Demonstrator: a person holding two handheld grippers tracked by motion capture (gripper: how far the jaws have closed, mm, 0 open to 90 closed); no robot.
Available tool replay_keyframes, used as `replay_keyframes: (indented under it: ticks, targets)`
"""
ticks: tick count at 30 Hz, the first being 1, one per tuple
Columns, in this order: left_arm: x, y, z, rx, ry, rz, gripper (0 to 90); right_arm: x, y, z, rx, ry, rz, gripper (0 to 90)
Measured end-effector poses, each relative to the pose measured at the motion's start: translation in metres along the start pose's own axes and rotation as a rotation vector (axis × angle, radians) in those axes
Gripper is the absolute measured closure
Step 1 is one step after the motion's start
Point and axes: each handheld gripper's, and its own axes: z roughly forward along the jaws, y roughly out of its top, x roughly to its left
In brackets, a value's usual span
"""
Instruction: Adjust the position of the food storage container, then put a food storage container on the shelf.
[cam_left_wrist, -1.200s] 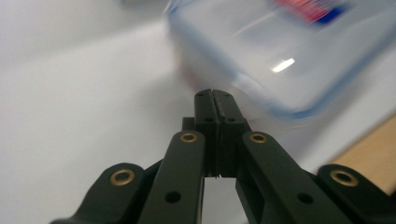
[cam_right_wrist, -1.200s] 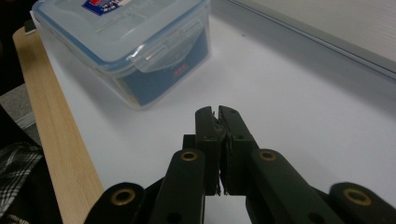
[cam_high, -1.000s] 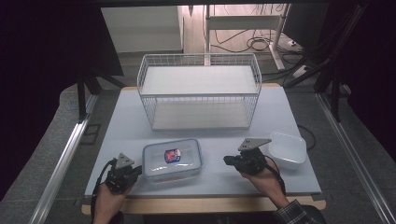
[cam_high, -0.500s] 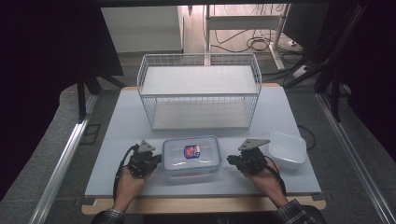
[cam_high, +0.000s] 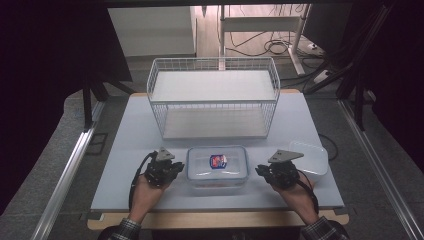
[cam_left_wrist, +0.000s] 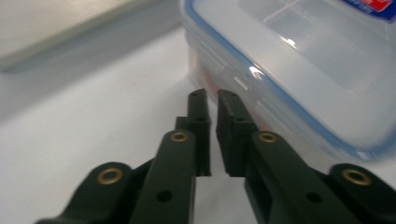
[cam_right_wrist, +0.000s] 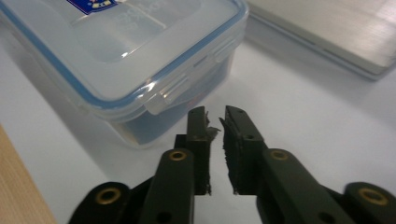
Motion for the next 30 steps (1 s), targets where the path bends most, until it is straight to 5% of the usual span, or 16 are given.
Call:
replay_keyframes:
  ticks: [13,17,20,30]
  targets:
    - [-0.004,-0.029,-0.027,-0.093,-0.005,0.002,17.5,0.001,-0.003,-0.016,-0.077,-0.002,0.013,36.6]
    - [-0.007,-0.034,-0.030,-0.080,-0.006,0.006,7.4,0.004,-0.004,-0.013,-0.076,0.016,0.015,25.7]
    - [-0.010,-0.035,-0.032,-0.089,-0.016,0.045,1.8,0.005,-0.004,-0.012,-0.085,0.017,0.007,20.8]
    - [-0.004,-0.035,-0.022,-0.074,-0.055,0.002,0.4,0.006,-0.002,-0.009,-0.080,0.052,0.013,10.9]
